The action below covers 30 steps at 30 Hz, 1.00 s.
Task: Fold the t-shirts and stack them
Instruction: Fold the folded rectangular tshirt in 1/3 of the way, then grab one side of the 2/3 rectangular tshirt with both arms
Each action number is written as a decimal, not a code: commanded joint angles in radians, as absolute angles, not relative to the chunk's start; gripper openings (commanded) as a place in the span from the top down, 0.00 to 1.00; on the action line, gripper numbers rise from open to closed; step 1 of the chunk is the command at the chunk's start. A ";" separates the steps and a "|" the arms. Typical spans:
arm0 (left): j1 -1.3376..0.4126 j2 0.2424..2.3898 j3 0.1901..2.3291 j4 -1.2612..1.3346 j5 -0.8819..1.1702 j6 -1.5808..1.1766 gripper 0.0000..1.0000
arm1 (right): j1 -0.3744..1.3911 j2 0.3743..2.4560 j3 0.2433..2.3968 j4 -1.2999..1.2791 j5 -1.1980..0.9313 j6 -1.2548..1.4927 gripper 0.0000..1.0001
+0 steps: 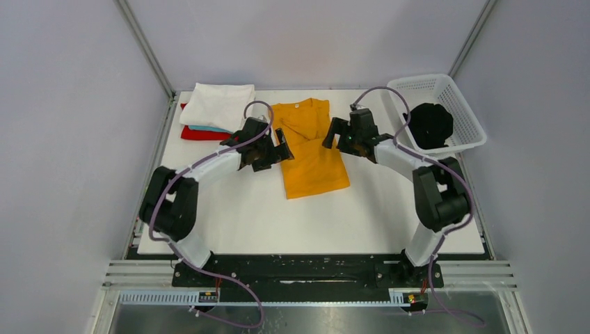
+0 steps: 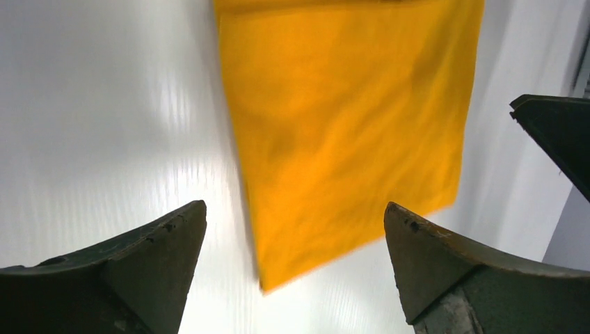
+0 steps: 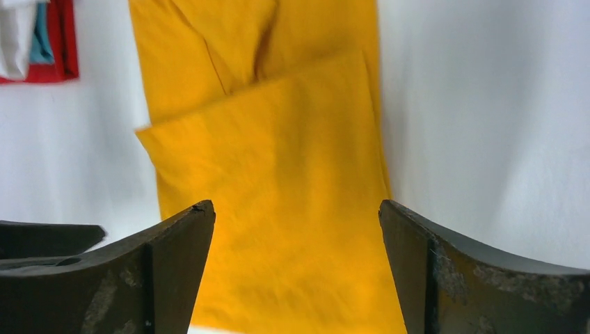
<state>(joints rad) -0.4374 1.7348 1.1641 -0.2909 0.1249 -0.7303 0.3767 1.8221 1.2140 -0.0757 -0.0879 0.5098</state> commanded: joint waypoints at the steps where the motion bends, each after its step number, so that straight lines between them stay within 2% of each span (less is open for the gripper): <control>1: -0.487 1.548 0.999 -0.250 0.125 -0.736 0.01 | 0.373 1.611 1.043 -0.146 -0.020 0.493 0.04; 5: -0.557 1.507 0.881 -0.245 0.119 -0.774 0.01 | 0.374 1.535 0.906 -0.222 -0.005 0.540 0.05; 7: -0.583 1.514 0.849 -0.215 0.117 -0.795 0.05 | 0.373 1.524 0.856 -0.214 -0.005 0.554 0.07; 13: -0.627 1.605 0.860 -0.192 0.115 -0.819 0.30 | 0.373 1.561 0.840 -0.209 -0.045 0.577 0.27; 17: -0.632 1.645 0.865 -0.191 0.124 -0.827 0.48 | 0.374 1.590 0.829 -0.199 -0.082 0.586 0.45; 21: -0.647 1.659 0.857 -0.194 0.115 -0.831 0.52 | 0.373 1.607 0.808 -0.194 -0.099 0.596 0.53; 24: -0.656 1.688 0.861 -0.194 0.106 -0.834 0.60 | 0.372 1.620 0.794 -0.157 -0.099 0.602 0.58; 27: -0.656 1.724 0.890 -0.200 0.053 -0.824 0.73 | 0.373 1.651 0.797 -0.128 -0.096 0.602 0.66; 30: -0.656 1.754 0.934 -0.234 0.020 -0.812 0.99 | 0.374 1.673 0.803 -0.124 -0.104 0.599 0.78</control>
<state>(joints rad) -0.6521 1.6951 0.8860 -0.1867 0.1085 -0.8375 0.3744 1.6268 0.8074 -0.1474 -0.1013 0.5983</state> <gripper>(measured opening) 0.152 0.297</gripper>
